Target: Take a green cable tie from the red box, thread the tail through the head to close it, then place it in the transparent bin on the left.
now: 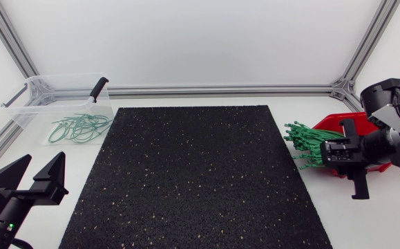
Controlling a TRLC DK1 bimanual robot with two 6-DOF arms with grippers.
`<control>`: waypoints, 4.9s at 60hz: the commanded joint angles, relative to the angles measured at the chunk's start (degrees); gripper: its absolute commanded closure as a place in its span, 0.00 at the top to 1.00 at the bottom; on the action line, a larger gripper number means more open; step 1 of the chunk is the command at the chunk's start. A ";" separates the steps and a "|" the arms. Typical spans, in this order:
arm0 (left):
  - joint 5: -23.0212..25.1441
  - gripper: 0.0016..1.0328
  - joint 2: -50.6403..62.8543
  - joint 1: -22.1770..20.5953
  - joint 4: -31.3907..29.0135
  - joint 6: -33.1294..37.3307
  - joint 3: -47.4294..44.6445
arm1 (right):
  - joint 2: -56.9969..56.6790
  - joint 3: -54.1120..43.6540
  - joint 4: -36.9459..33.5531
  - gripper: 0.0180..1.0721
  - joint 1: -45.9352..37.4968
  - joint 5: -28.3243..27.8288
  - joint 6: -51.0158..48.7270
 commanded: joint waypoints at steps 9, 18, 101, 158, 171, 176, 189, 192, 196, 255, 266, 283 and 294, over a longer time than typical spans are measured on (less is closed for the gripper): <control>0.02 0.96 -0.14 -0.19 -1.41 1.09 -2.26 | -0.09 -0.31 -0.52 0.06 0.57 -0.07 -0.83; 0.02 0.96 -0.14 -0.19 -1.41 1.09 -2.26 | 0.43 -2.33 0.88 0.22 1.80 0.90 -0.92; 0.02 0.96 -0.06 -0.45 -1.41 1.09 -2.26 | 0.61 -0.22 3.34 0.38 -1.45 -3.14 -0.57; 0.02 0.96 -0.06 -0.63 -1.41 1.09 -2.26 | -3.79 1.80 1.85 0.06 -1.63 -6.05 2.42; -0.07 0.96 -0.41 -0.63 -1.41 0.83 -2.26 | -7.92 8.04 -1.75 0.06 -1.54 -10.62 6.64; -0.07 0.96 -0.50 -0.45 -1.33 0.83 -2.26 | -9.41 9.53 -1.75 0.06 -1.27 -12.11 7.52; -0.07 0.96 -0.50 -0.36 -1.24 1.01 -2.26 | -12.13 13.05 -0.26 0.06 0.66 -13.52 13.23; 0.02 0.96 -0.50 -0.36 -1.15 1.01 -2.26 | -12.66 14.19 0.27 0.06 1.45 -13.52 15.43; -0.07 0.96 -0.50 -0.36 -1.15 1.01 -2.26 | -13.37 15.24 1.67 0.06 1.80 -13.60 17.45; 0.02 0.96 -0.41 -0.98 -1.24 1.01 -2.26 | -9.15 28.43 -21.18 0.06 21.84 -23.01 54.45; 0.02 0.96 -0.41 -1.50 -1.24 1.09 -2.26 | -2.12 30.36 -24.78 0.05 27.55 -27.67 66.58; 0.02 0.96 -0.50 -2.30 -1.15 1.88 -2.26 | 6.67 31.77 -26.89 0.06 26.94 -45.42 77.74; 0.02 0.96 -0.50 -3.00 -0.97 2.32 -2.35 | 10.28 33.79 -27.59 0.06 26.68 -52.72 79.94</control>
